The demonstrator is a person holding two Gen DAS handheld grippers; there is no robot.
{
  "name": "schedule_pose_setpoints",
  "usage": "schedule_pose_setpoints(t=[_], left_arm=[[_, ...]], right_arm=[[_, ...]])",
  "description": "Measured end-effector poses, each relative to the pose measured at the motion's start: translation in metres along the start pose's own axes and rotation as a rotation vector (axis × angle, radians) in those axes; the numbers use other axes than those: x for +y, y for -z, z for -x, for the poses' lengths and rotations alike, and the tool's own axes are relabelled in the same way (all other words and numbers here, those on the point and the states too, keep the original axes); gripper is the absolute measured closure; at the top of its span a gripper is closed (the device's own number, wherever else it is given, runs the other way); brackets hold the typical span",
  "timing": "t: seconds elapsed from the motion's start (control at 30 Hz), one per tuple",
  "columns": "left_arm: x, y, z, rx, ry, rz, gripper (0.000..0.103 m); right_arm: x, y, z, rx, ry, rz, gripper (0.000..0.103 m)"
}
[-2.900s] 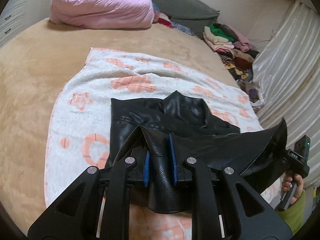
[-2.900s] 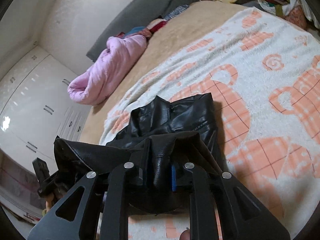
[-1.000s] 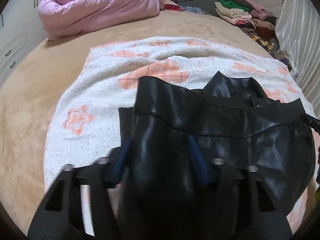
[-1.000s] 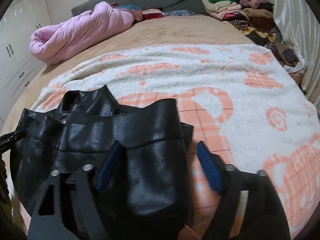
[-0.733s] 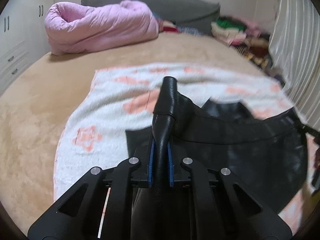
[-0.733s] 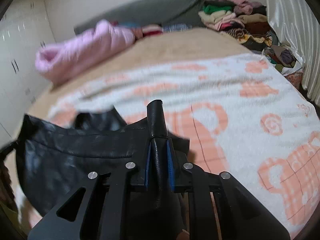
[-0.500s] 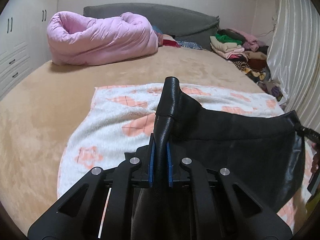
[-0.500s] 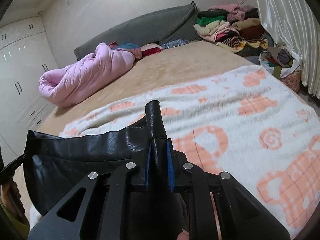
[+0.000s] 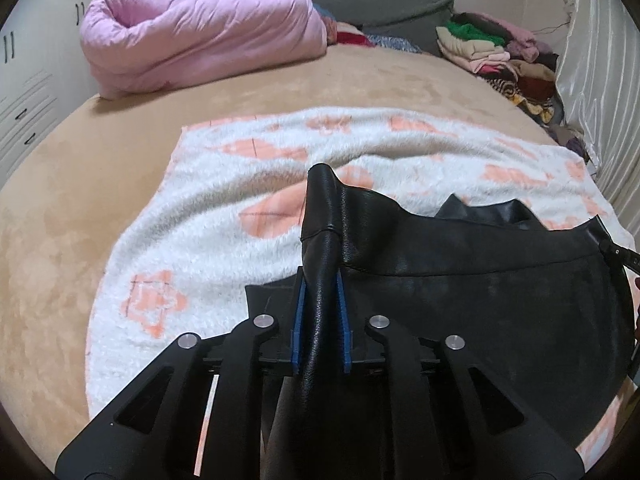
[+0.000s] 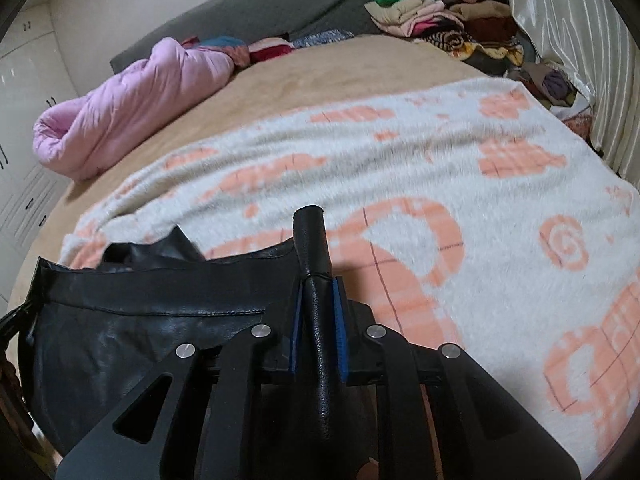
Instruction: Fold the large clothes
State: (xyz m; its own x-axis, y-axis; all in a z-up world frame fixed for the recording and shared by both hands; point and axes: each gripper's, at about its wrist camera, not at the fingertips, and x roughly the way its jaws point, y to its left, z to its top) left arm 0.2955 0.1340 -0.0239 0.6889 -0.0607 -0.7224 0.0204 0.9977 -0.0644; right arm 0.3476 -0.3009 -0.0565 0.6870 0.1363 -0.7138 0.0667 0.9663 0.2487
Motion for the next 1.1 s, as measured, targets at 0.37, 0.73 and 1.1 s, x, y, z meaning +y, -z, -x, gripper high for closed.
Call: schedule_pose_setpoints(t=[0.37, 0.73, 1.1], left_arm=[[0.013, 0.012, -0.013, 0.045, -0.017, 0.06, 0.062], [0.055, 0.037, 0.037, 0.036, 0.128, 0.206, 0.009], [0.042, 0.084, 0.026, 0.166, 0.316, 0.343, 0.009]], right_arm=[[0.002, 0.005, -0.003, 0.043, 0.034, 0.013, 0.068], [-0.023, 0.05, 0.069, 0.023, -0.104, -0.034, 0.009], [-0.04, 0.1, 0.068, 0.151, -0.215, -0.124, 0.008]])
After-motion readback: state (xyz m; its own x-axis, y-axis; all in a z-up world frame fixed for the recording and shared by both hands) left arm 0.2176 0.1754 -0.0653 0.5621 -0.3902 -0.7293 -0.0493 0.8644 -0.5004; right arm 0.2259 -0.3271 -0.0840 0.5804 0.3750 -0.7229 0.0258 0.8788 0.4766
